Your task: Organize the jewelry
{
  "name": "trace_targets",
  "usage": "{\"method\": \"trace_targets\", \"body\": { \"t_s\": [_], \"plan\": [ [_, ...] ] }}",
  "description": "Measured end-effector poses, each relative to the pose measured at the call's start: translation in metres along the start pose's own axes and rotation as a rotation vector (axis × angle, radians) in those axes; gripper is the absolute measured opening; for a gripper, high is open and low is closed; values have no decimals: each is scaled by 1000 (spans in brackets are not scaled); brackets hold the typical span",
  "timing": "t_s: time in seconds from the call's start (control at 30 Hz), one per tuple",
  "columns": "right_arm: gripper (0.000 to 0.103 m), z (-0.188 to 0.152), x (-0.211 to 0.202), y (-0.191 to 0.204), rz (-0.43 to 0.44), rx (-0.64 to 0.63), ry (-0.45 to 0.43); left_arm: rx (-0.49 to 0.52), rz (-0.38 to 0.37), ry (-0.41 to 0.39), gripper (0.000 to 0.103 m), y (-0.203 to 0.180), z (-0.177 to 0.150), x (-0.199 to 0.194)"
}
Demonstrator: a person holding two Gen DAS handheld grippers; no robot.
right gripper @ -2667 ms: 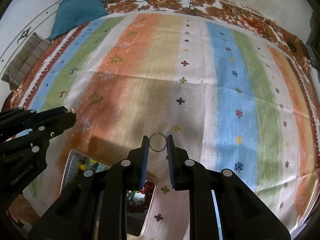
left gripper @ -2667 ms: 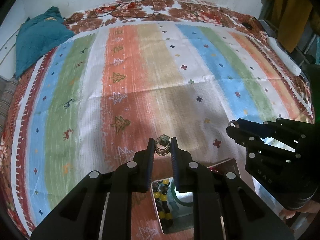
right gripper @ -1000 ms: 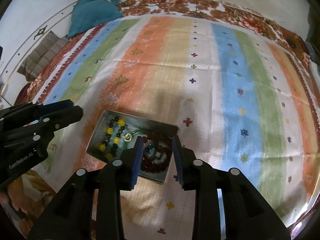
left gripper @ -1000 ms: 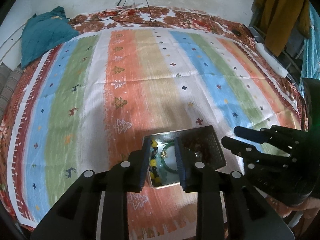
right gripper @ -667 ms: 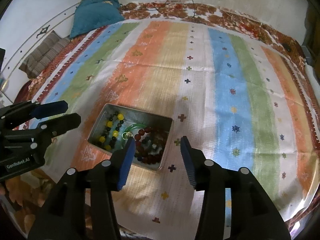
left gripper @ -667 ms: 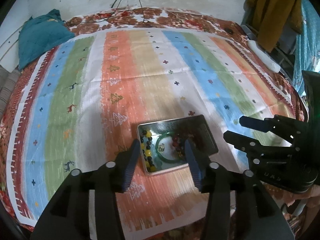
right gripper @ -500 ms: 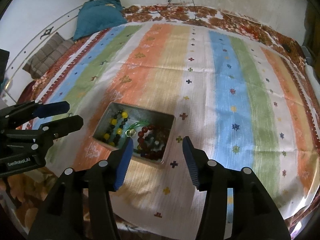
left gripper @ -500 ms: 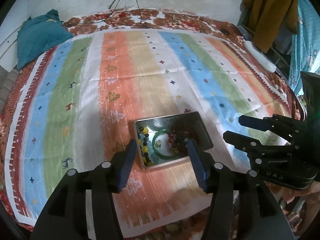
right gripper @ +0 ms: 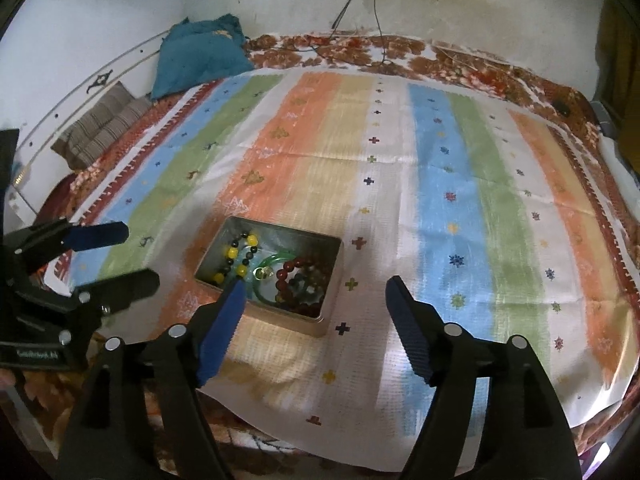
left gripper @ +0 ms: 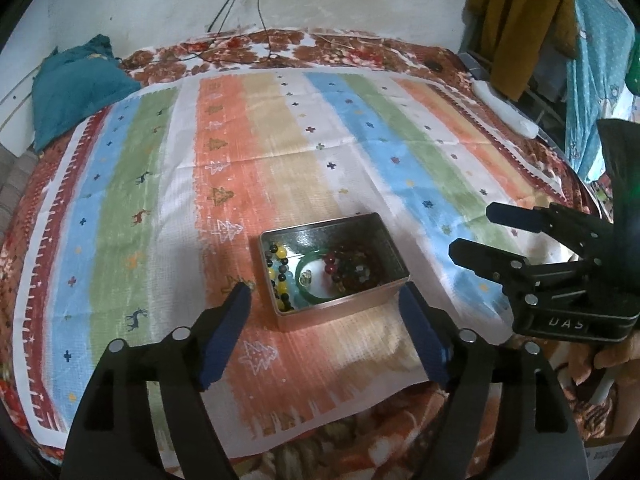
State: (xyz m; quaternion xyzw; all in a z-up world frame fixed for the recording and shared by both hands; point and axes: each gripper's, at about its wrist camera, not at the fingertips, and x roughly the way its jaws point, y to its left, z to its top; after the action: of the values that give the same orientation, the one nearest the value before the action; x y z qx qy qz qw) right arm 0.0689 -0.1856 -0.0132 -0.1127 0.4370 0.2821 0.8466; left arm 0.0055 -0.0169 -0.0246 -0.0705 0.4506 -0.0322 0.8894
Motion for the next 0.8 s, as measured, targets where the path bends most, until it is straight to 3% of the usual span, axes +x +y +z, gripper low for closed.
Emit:
{"method": "trace_targets", "body": {
  "t_s": [0.23, 0.8],
  "plan": [
    [87, -2, -9, -3, -3, 20, -28, 15, -14, -23, 97, -4, -6, -8],
    [96, -6, -19, -2, 8, 6, -36, 6, 45, -98, 97, -3, -13, -24]
  ]
}}
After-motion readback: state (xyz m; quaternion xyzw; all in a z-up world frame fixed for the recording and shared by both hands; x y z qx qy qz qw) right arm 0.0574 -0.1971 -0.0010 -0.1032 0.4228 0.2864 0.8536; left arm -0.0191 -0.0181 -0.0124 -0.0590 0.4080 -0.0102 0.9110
